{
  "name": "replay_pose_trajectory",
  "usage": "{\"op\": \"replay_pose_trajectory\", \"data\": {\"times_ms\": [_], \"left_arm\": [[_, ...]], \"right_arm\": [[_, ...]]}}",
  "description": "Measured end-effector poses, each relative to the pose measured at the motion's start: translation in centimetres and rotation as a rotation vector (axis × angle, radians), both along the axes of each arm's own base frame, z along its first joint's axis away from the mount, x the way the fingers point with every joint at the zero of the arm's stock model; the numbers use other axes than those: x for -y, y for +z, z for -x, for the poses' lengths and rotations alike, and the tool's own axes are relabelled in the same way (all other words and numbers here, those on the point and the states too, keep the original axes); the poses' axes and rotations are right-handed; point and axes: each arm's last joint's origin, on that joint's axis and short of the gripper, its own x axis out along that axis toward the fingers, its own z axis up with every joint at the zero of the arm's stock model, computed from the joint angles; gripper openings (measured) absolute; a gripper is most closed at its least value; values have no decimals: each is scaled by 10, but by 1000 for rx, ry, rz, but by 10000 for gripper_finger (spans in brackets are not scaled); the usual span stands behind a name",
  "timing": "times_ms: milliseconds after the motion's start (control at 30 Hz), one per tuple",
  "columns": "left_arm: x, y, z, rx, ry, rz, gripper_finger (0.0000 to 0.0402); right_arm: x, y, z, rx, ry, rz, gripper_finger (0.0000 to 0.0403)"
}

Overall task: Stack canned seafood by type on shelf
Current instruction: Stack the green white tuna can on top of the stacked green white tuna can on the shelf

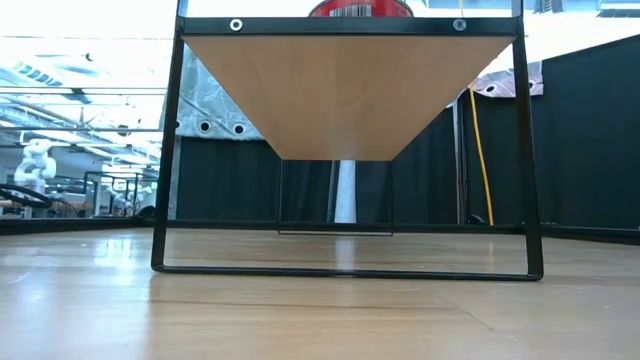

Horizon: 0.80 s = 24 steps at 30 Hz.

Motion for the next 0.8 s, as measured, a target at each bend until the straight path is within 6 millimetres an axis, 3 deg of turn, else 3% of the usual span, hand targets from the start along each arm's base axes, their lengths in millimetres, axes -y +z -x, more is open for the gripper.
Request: {"op": "replay_pose_trajectory", "data": {"times_ms": [100,233,400,500,667,800], "left_arm": [[6,8,6,78,-29,-157,61],[9,20,11,177,-20,-294,105],[6,37,13,183,167,-406,164],[3,38,12,143,256,-492,184],[-2,37,13,83,411,-383,192],[-2,28,17,32,552,-222,192]], "right_arm": [[8,28,-5,75,-63,-94,134],[35,63,-6,196,-148,-227,134],[90,107,-1,353,-322,-280,138],[126,128,4,421,-439,-293,142],[187,154,20,521,-648,-255,140],[207,154,28,542,-754,-209,140]]}}
